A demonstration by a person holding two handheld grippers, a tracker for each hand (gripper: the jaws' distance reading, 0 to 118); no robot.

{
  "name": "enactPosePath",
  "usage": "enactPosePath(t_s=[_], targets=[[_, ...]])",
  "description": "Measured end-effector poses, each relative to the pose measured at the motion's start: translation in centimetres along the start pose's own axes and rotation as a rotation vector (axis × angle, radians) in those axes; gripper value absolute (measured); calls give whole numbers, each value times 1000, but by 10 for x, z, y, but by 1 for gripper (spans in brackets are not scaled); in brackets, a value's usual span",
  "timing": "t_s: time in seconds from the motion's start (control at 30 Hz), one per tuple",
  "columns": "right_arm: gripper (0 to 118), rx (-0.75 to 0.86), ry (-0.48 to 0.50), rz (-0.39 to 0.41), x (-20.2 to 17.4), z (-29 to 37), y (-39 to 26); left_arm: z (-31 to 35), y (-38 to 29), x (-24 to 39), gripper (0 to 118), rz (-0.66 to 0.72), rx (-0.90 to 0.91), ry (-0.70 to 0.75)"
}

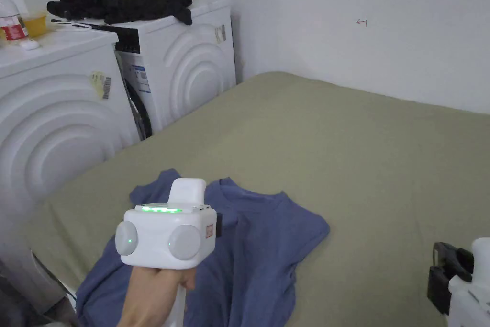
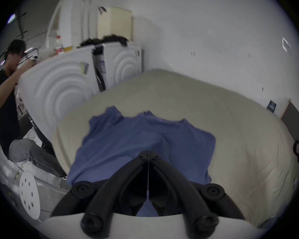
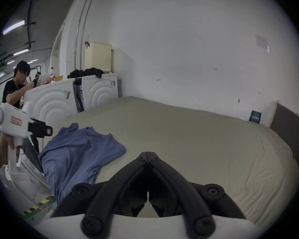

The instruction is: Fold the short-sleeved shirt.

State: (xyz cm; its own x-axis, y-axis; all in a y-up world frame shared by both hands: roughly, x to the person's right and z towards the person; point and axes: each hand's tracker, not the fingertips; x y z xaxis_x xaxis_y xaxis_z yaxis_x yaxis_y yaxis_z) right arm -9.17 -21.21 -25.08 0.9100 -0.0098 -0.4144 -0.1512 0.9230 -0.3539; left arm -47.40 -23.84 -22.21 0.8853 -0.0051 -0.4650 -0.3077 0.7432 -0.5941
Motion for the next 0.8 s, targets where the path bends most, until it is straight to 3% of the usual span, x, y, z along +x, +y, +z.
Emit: enactPosePath(t_s=[0.03, 0.07, 0.1, 0.13, 0.33, 0.47, 0.5, 0.57, 0.6, 0.67, 0.73, 0.8], targets=[[2, -21, 3, -17, 2, -4, -5, -16, -2, 6, 24, 2, -25, -8], [2, -40, 11, -29, 4, -8, -10, -31, -1, 9, 57, -6, -76, -20], [2, -67, 10, -36, 7, -13, -15, -49, -2, 11, 99, 3, -141, -42], [2, -83, 9, -41, 9, -18, -19, -66, -4, 12, 116, 11, -191, -70], [2, -157, 3, -50, 16, -39, -40, -130, -27, 28, 118, -77, -358, -16], [2, -190, 4, -60, 21, -43, -48, -128, -33, 30, 113, -55, -361, -40], [2, -195, 6, -78, 23, -40, -49, -124, -30, 29, 101, -54, -359, -47], [2, -196, 13, -116, 28, -35, -48, -113, -26, 27, 60, -56, -337, -68], [2, -193, 8, -119, 32, -31, -46, -106, -22, 27, 0, -67, -311, -52], [2, -180, -12, -126, 40, -22, -44, -100, -19, 25, 0, -83, -290, -28], [2, -166, -37, -117, 50, -8, -40, -84, -6, 28, 0, 14, -308, -104], [2, -152, -67, -106, 63, 9, -38, -66, 7, 47, 0, -64, -231, -90]])
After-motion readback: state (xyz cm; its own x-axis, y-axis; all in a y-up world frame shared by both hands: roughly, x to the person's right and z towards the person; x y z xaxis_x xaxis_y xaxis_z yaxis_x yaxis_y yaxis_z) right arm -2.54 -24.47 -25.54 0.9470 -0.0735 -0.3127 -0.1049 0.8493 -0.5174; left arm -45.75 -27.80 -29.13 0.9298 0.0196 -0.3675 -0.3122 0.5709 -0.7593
